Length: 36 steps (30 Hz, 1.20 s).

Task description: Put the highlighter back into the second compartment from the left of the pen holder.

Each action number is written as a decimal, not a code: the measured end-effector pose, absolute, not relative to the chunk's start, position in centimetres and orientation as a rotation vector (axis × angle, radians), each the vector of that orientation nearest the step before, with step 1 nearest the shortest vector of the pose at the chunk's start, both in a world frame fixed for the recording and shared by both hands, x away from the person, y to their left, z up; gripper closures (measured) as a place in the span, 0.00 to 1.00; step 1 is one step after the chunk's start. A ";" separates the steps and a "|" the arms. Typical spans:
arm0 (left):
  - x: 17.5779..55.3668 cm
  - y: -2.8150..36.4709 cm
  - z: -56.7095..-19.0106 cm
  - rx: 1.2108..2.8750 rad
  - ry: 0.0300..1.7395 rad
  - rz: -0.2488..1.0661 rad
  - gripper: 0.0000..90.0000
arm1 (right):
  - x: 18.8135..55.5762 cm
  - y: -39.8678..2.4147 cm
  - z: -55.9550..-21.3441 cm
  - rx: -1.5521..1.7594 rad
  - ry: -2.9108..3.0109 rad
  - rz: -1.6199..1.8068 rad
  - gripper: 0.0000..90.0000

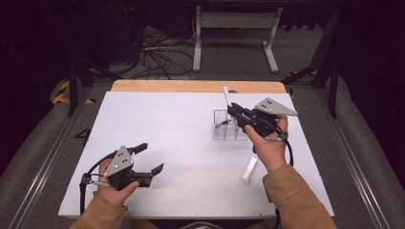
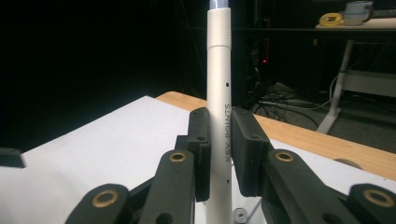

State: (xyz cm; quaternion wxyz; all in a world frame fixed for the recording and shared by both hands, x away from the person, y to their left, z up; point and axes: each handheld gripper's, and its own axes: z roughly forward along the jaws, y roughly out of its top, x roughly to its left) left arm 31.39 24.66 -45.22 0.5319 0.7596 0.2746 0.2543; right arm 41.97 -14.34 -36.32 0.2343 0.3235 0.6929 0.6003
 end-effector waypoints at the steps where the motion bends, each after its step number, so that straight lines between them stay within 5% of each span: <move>1: 31.4 24.7 -45.2 1.812 0.655 0.606 0.15 | 42.2 -14.5 -36.4 0.895 1.893 1.644 0.88; 36: 31.4 24.7 -45.3 1.812 0.662 0.598 0.15 | 46.8 -15.3 -39.3 0.938 1.757 1.577 0.88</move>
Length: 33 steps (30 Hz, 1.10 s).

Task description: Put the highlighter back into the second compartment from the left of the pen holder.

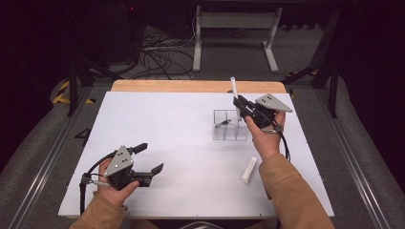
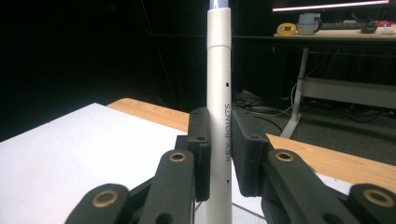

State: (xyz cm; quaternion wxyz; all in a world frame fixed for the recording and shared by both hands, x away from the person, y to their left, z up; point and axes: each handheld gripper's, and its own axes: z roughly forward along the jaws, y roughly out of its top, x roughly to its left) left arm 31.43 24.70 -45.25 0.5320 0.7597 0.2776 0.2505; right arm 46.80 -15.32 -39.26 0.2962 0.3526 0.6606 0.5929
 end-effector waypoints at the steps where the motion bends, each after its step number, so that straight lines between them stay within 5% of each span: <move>1: 31.4 24.7 -45.2 1.812 0.663 0.599 0.15 | 46.9 -15.3 -39.4 0.943 1.758 1.571 0.88; 33: 31.4 24.7 -45.2 1.816 0.661 0.601 0.15 | 47.9 -14.2 -43.0 1.016 1.834 1.519 0.88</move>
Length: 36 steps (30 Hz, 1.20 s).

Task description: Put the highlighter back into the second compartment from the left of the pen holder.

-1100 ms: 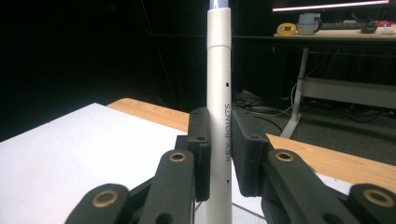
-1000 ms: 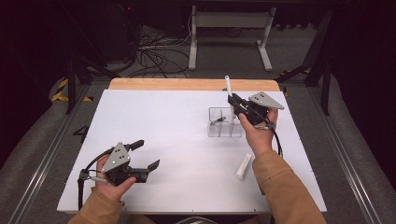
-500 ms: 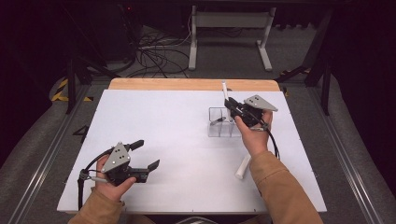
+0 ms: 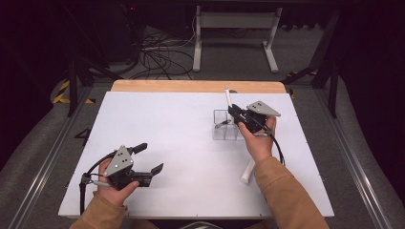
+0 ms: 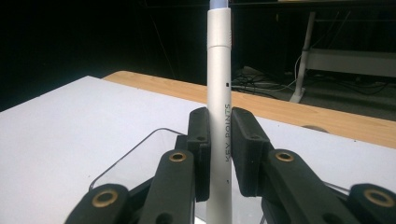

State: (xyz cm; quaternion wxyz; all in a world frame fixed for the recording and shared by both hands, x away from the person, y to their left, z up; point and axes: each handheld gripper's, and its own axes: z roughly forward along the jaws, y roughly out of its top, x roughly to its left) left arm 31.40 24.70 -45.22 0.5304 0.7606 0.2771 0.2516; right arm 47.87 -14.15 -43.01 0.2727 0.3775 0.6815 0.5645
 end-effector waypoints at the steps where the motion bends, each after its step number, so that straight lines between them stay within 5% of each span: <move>1: 31.4 24.7 -45.2 1.815 0.659 0.603 0.15 | 47.9 -14.2 -43.1 1.017 1.835 1.521 0.88; 14: 31.4 24.7 -45.2 1.815 0.661 0.600 0.15 | 47.7 -14.3 -43.4 1.060 1.854 1.509 0.86; 22: 31.4 24.7 -45.2 1.814 0.662 0.600 0.15 | 47.1 -15.2 -42.4 1.081 1.803 1.510 0.56; 36: 31.4 24.6 -45.1 1.815 0.660 0.600 0.15 | 43.5 -16.4 -39.0 1.034 1.792 1.577 0.44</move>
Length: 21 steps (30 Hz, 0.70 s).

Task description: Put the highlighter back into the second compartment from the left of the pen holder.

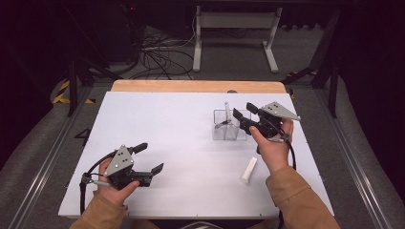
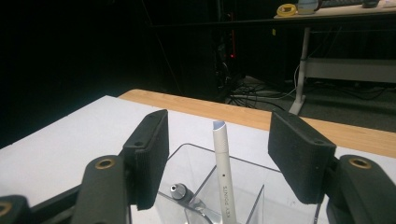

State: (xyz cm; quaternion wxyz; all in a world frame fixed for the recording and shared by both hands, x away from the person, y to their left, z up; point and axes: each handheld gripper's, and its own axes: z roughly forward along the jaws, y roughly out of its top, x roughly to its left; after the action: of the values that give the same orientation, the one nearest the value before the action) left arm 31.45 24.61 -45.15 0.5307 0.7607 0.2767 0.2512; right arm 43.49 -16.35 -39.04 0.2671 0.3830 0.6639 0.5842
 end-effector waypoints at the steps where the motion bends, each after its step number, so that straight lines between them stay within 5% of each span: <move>1: 31.5 24.6 -45.1 1.816 0.660 0.599 0.15 | 43.3 -16.4 -39.0 1.035 1.791 1.578 0.44; 21: 31.5 24.6 -45.1 1.814 0.659 0.598 0.15 | 41.6 -17.3 -38.0 0.982 1.880 1.580 0.41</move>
State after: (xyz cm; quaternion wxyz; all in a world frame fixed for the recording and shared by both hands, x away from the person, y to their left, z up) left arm 31.50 24.57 -45.10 0.5317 0.7604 0.2761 0.2507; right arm 41.56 -17.34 -38.00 0.2461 0.3598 0.6890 0.5790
